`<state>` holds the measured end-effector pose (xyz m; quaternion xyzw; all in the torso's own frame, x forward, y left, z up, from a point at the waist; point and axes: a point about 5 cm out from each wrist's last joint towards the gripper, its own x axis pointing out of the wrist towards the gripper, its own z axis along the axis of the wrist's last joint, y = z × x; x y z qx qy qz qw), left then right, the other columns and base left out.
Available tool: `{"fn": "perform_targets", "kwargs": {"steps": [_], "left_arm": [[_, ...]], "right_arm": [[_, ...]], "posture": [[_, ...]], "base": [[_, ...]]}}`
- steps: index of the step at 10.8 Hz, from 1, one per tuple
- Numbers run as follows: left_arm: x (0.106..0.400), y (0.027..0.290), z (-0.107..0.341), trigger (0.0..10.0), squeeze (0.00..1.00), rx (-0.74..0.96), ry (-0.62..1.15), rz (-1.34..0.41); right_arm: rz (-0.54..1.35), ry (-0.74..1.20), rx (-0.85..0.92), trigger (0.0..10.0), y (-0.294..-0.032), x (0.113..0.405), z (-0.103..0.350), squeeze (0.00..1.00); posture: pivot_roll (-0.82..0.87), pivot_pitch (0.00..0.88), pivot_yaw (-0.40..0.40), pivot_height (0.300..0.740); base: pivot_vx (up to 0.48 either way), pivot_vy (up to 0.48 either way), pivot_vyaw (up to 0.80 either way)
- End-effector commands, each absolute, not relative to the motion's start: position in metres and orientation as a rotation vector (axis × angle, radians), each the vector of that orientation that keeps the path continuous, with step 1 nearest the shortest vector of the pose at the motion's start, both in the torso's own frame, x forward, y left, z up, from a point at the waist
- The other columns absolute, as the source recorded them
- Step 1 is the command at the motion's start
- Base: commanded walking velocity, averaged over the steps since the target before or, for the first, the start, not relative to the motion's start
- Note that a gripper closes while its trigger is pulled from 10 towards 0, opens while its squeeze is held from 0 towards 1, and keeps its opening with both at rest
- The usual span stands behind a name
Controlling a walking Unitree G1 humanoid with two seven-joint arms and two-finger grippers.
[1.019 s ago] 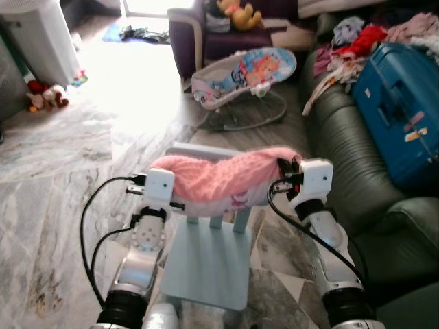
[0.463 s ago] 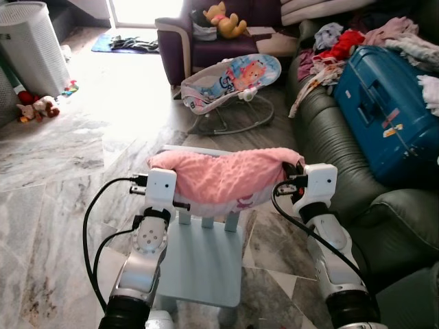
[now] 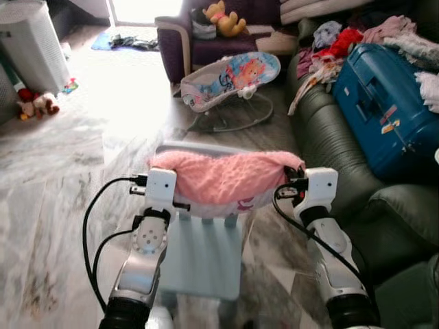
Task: Move the pillow to the sofa
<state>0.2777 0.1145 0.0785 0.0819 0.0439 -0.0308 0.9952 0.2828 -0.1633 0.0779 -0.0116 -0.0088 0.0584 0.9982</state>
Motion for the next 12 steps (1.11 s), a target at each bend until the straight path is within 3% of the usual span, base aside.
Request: {"fn": "perform_targets", "kwargs": {"steps": [1,12], "left_arm": [[0.2761,0.114,0.0824,10.0,0.0,0.162,0.076,-0.071],[0.2765,0.1141,0.0832,10.0,0.0,0.149,0.1,-0.071]], "right_arm": [[0.1,-0.034,-0.026,10.0,-0.1665,0.2816,0.0826,0.0],[0.102,-0.026,-0.046,10.0,-0.1682,0.279,0.0825,0.0]], "posture": [[0.01,0.0,-0.03,0.74],[0.01,0.0,-0.027,0.74]], "base": [[-0.285,0.0,0.0],[-0.285,0.0,0.0]]}}
